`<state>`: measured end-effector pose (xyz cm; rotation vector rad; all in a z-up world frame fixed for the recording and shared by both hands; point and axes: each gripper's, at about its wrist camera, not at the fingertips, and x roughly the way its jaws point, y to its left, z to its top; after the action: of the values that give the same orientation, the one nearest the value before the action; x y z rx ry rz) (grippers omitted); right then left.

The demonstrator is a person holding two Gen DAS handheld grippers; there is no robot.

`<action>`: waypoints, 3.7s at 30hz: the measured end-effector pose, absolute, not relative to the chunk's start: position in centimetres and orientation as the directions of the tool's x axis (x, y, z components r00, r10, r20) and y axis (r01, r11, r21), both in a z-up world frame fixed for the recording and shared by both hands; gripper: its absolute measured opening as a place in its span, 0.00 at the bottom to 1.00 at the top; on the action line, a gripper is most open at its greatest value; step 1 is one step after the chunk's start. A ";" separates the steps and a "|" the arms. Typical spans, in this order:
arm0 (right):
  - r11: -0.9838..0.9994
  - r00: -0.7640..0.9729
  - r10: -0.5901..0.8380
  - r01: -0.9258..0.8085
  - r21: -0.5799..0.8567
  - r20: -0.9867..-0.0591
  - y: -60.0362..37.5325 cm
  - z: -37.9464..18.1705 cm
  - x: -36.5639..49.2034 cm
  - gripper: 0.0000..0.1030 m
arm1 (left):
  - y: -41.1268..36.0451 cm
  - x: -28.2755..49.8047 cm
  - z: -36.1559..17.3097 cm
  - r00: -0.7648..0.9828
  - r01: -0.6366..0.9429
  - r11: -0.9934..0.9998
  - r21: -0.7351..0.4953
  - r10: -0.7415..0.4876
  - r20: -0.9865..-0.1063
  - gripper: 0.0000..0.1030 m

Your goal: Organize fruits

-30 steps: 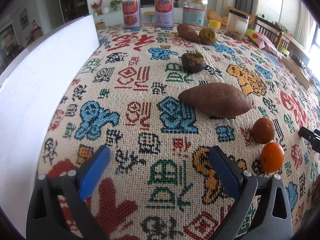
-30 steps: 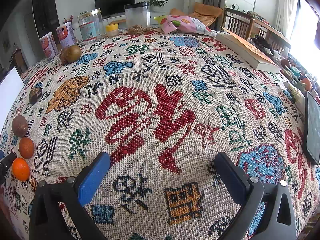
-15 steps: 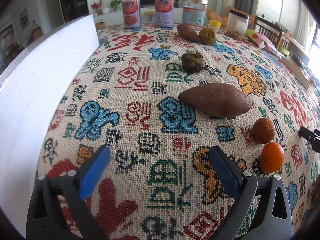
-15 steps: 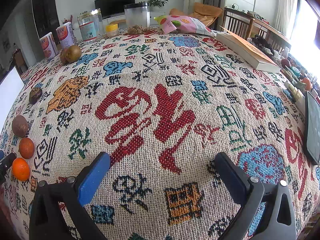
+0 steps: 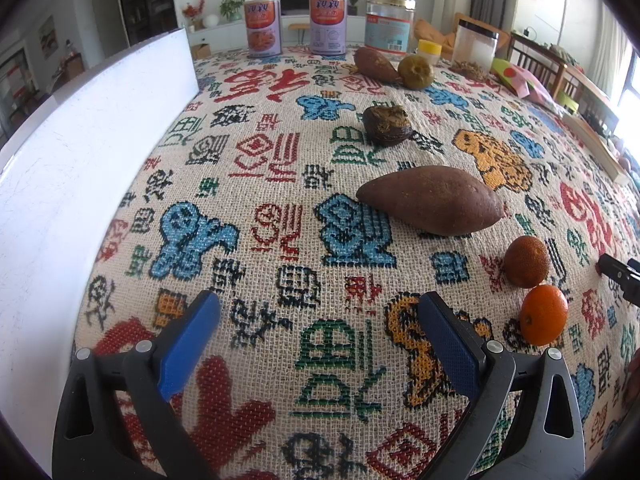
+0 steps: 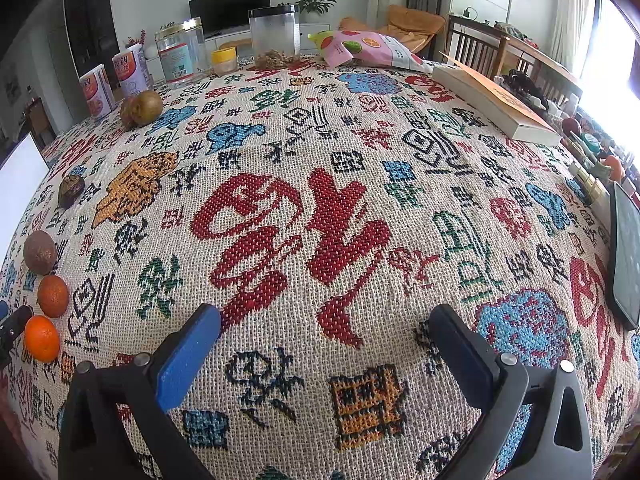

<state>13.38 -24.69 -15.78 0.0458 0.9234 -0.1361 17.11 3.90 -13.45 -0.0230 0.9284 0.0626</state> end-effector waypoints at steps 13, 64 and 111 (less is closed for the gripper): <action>0.990 0.595 -0.097 0.137 -0.019 -0.798 -24.7 -15.8 13.4 1.00 | -0.4 24.5 -12.1 0.525 0.346 0.928 0.140 -0.067 -0.848 0.97; 0.991 0.596 -0.094 0.135 -0.016 -0.798 -24.7 -15.7 13.3 1.00 | 6.6 20.6 -13.5 0.575 -0.052 0.999 0.003 0.032 -0.817 1.00; 0.993 0.593 -0.052 0.114 0.020 -0.804 -24.4 -15.5 12.5 1.00 | 7.0 20.5 -13.3 0.572 -0.031 0.999 -0.019 0.002 -0.820 0.99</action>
<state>12.47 -24.38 -15.46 0.0717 0.9318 -0.0962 20.46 7.01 -13.25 -0.0329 0.9612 0.0196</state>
